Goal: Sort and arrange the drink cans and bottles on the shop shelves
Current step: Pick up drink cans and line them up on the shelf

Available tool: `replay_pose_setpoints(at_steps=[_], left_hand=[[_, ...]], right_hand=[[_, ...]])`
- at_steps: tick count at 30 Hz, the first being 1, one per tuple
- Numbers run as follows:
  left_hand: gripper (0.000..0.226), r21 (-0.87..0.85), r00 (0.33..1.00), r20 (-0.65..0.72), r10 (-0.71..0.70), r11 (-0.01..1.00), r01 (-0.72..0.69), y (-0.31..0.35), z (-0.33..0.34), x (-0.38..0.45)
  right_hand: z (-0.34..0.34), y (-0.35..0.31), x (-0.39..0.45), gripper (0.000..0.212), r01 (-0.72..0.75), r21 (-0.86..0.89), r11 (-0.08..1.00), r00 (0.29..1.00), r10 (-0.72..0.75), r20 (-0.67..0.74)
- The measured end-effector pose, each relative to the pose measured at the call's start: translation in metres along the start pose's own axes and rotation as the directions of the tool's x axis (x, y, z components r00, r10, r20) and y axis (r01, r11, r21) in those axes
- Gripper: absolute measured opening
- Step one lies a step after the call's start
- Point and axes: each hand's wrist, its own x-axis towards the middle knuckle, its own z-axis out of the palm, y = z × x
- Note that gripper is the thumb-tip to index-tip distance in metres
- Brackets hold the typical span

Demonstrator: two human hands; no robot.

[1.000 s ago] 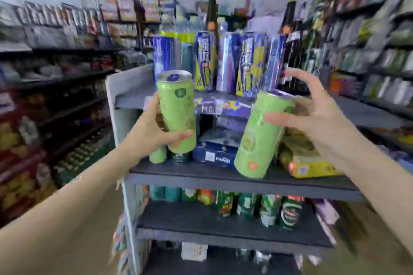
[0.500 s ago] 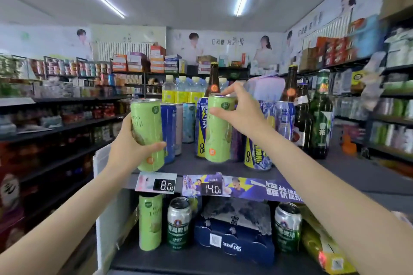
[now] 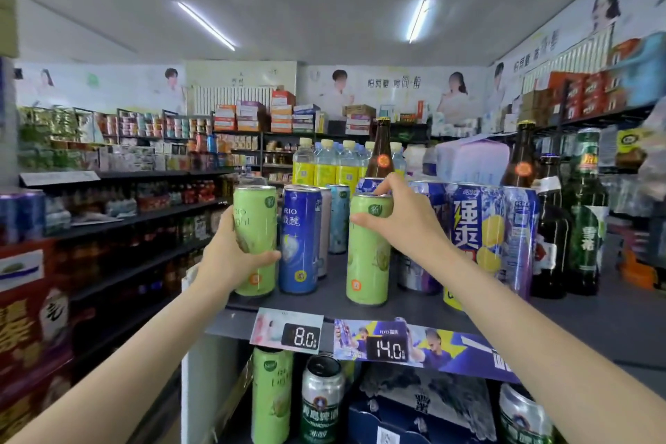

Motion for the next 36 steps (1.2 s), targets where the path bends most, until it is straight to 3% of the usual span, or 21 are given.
replay_pose_setpoints(at_steps=[5,8,10,12,15,23,27,30,34,36], left_hand=[[0.094,-0.026,0.993,0.116,-0.038,0.999,0.041,-0.003,0.003,0.016],[0.094,-0.039,0.982,0.18,-0.049,0.998,0.057,-0.005,0.0,0.017],[0.097,0.024,0.971,0.227,-0.075,0.997,0.071,-0.006,-0.003,0.016],[0.102,0.198,0.961,0.26,-0.094,0.979,0.042,-0.005,-0.007,0.016],[0.105,0.404,0.969,0.227,-0.096,0.915,-0.004,0.0,-0.006,0.013],[0.096,0.431,0.993,0.117,-0.003,0.901,-0.048,-0.001,0.014,-0.001],[0.083,0.36,0.983,0.012,0.183,0.916,-0.175,0.002,0.013,-0.015],[0.075,0.361,0.899,-0.065,0.433,0.85,-0.384,0.012,0.014,-0.019],[0.068,0.518,0.823,0.015,0.568,0.7,-0.492,0.027,0.03,-0.012],[0.066,0.588,0.792,0.115,0.599,0.602,-0.54,0.036,0.04,-0.009]], right_hand=[[0.016,-0.01,0.003,0.043,0.061,-0.044,0.997,0.998,-0.061,0.0],[0.018,-0.011,0.002,0.049,0.145,-0.168,0.975,0.989,-0.141,0.032],[0.014,-0.008,0.0,0.069,0.168,-0.254,0.953,0.981,-0.135,0.142],[0.01,-0.004,-0.002,0.079,0.183,-0.25,0.951,0.968,-0.13,0.213],[0.009,-0.003,-0.003,0.08,0.171,-0.181,0.968,0.968,-0.131,0.213],[0.036,-0.008,0.002,0.085,0.208,-0.237,0.949,0.975,-0.181,0.13],[0.032,-0.002,0.003,0.082,0.24,-0.263,0.934,0.971,-0.229,0.074],[0.006,0.003,0.016,0.078,0.18,-0.229,0.957,0.979,-0.197,-0.055],[0.001,0.01,0.034,0.082,0.131,-0.389,0.912,0.989,-0.092,0.117],[0.009,0.012,0.034,0.073,0.147,-0.396,0.907,0.988,-0.119,0.093]])
